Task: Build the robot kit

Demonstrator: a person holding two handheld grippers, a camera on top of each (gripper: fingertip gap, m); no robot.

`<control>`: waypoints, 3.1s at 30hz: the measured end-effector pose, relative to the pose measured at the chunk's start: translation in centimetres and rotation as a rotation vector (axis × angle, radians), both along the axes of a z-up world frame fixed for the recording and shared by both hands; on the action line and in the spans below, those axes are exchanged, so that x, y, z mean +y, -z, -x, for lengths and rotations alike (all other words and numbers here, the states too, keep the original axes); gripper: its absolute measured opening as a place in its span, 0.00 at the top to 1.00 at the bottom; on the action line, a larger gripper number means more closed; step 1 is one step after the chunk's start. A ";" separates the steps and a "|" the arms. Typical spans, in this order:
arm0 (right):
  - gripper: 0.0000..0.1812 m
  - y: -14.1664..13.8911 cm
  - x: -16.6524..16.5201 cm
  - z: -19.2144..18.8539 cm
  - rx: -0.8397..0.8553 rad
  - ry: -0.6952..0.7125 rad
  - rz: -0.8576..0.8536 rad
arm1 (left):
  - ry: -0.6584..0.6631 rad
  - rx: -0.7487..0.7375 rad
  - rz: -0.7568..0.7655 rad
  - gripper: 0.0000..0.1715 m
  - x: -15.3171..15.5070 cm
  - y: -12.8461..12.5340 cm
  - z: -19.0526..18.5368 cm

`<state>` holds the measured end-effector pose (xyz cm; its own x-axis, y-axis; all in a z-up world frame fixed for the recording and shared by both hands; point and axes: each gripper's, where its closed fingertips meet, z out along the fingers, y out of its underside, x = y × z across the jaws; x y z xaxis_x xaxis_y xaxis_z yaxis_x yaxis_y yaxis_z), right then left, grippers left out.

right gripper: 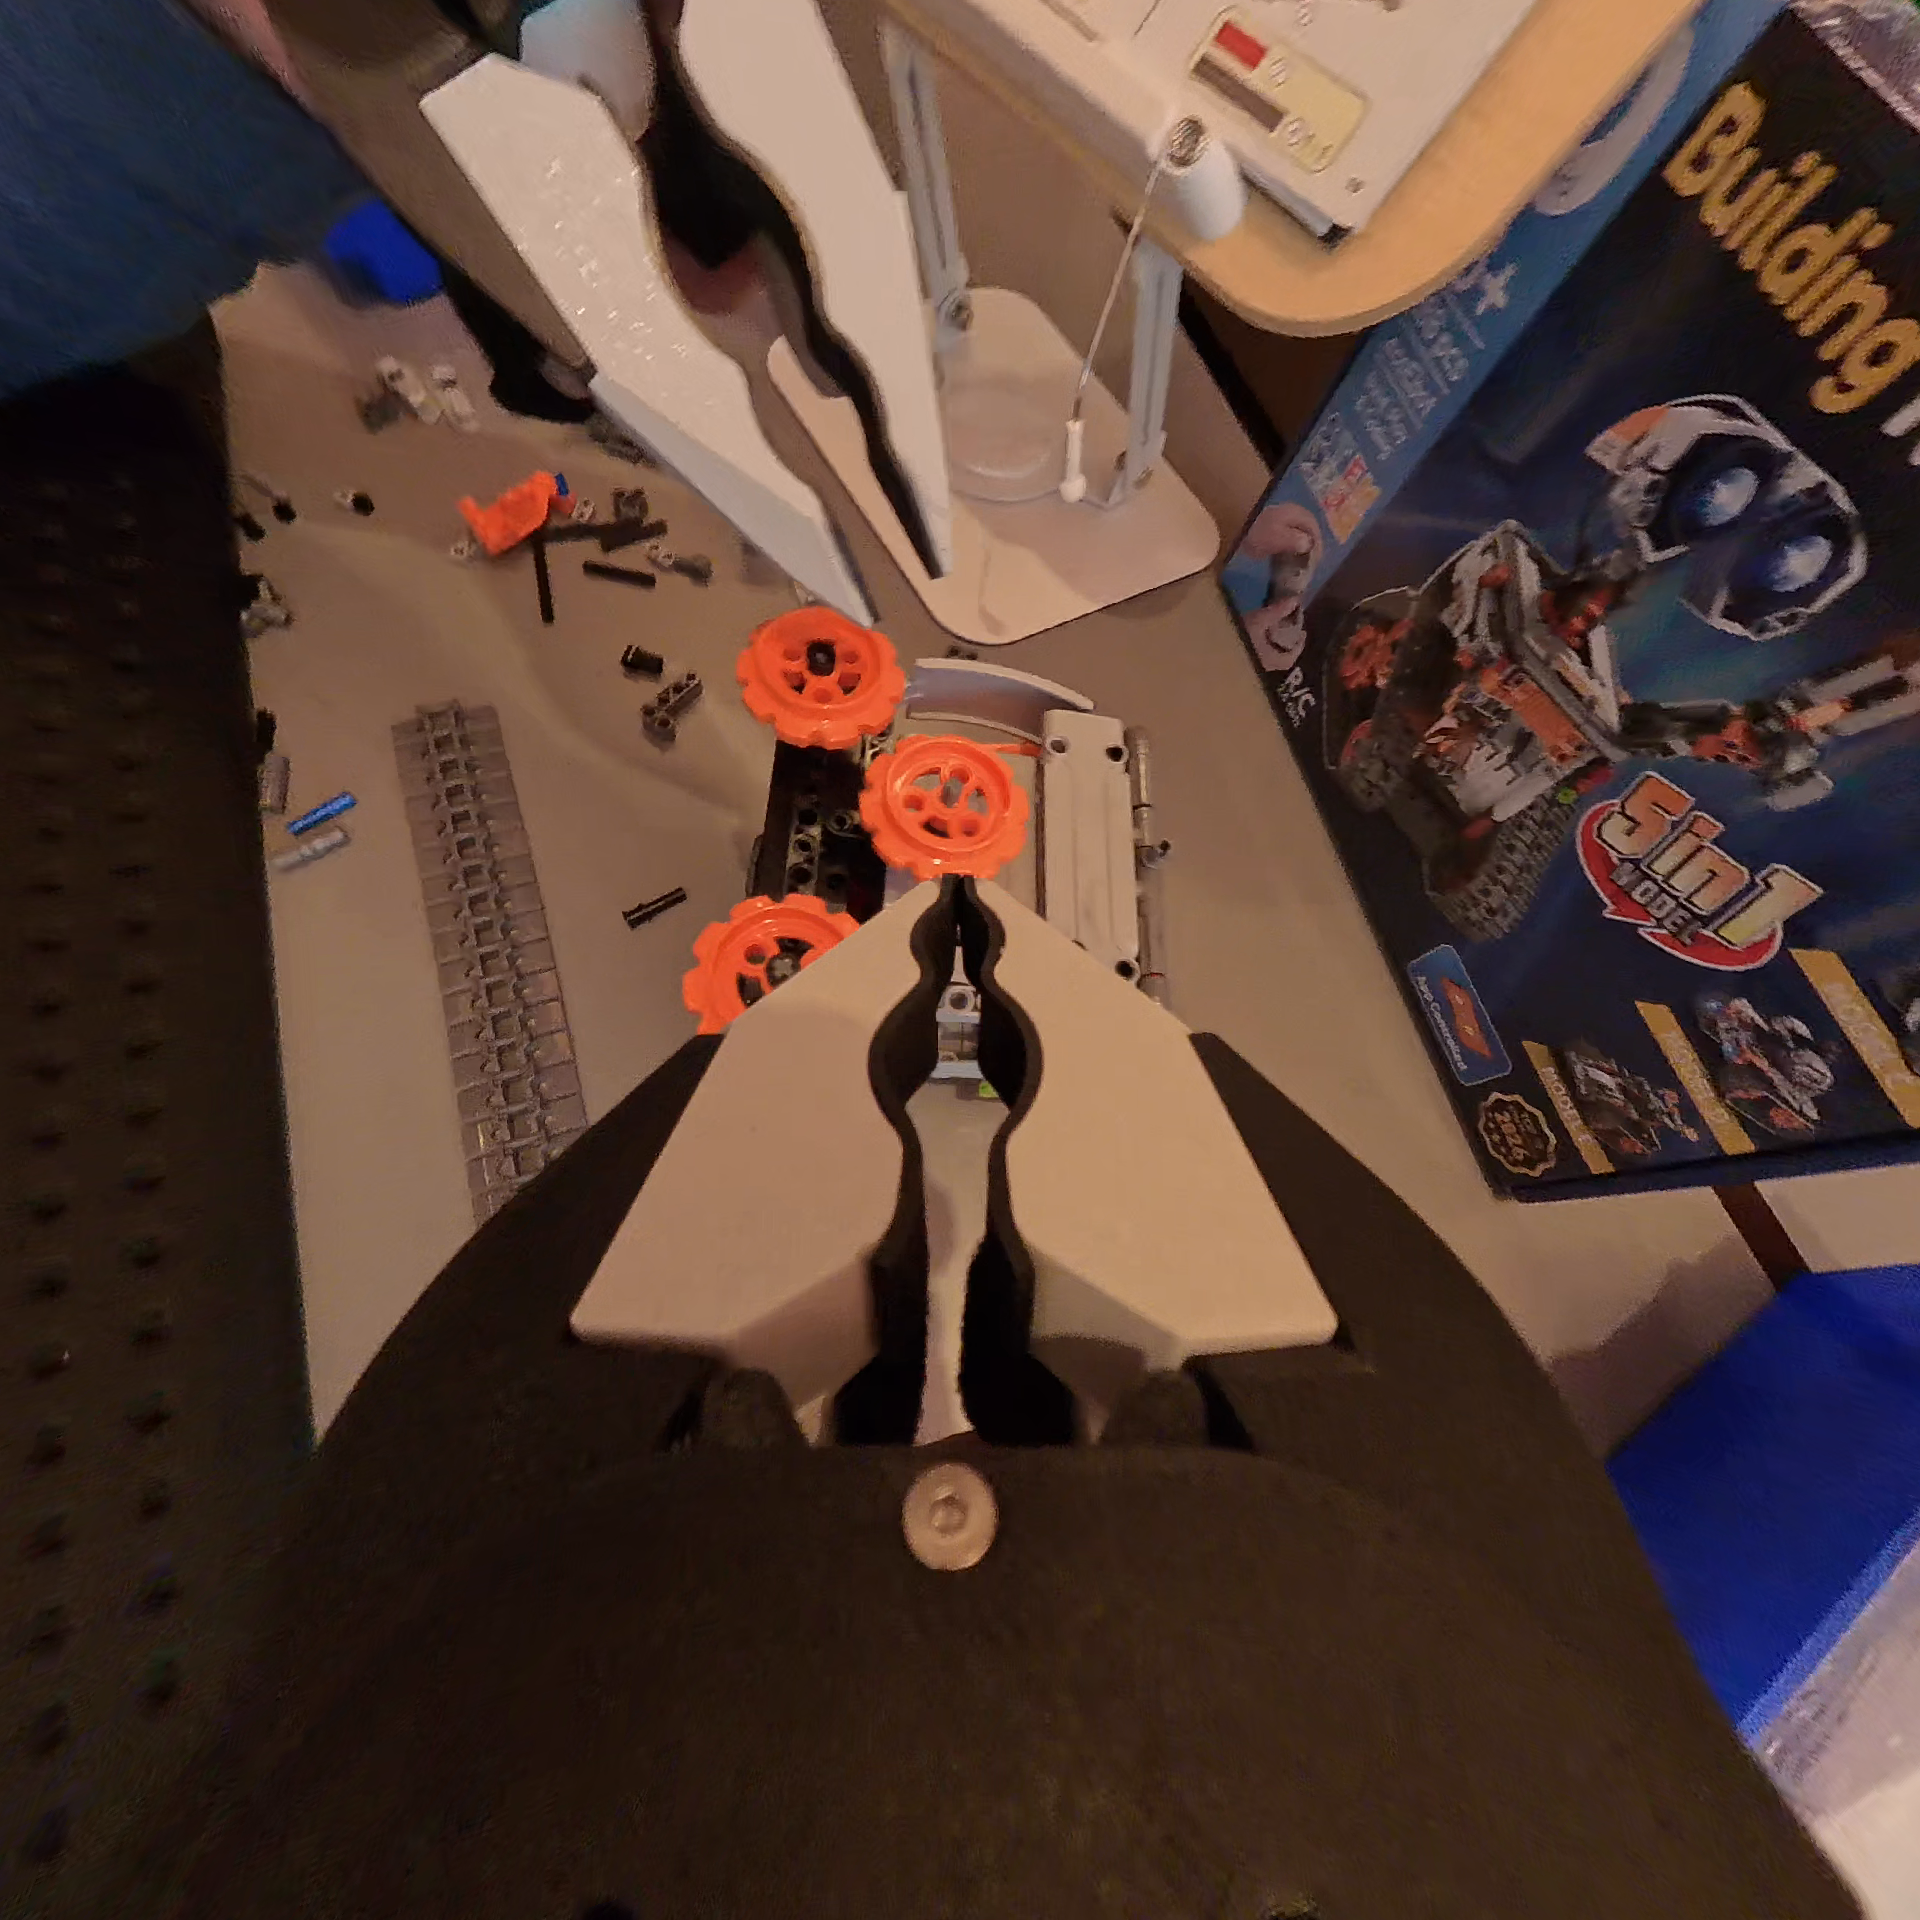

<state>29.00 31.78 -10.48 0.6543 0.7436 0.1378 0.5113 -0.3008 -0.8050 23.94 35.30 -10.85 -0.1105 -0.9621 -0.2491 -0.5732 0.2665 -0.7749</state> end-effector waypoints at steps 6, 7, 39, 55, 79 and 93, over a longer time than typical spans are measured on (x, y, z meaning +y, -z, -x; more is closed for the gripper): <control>1.00 1.1 0.8 -1.3 -0.017 0.088 -0.037 | -0.024 -0.012 0.008 0.89 0.2 0.2 0.8; 1.00 1.3 1.1 -1.1 -0.015 0.096 -0.055 | -0.027 -0.014 0.015 0.88 0.2 0.2 0.9; 0.85 1.2 -3.0 1.3 0.126 0.003 -0.074 | 0.010 -0.159 0.010 0.77 -1.4 0.7 2.3; 0.97 2.2 -3.0 2.0 0.159 -0.007 -0.024 | 0.073 -0.152 0.085 0.85 -2.5 2.2 1.3; 0.79 3.1 -4.5 1.6 0.185 -0.100 -0.072 | 0.097 -0.126 -0.229 0.80 -7.5 2.4 -2.5; 0.88 5.0 -3.3 -0.2 0.171 -0.027 -0.050 | -0.077 -0.222 -0.337 0.89 -4.1 1.8 -3.7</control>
<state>29.16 28.45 -15.44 0.6510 0.7564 0.0634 0.3734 -0.2464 -0.8944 27.64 31.17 -12.61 0.0509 -0.8260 -0.5614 -0.4304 0.4891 -0.7586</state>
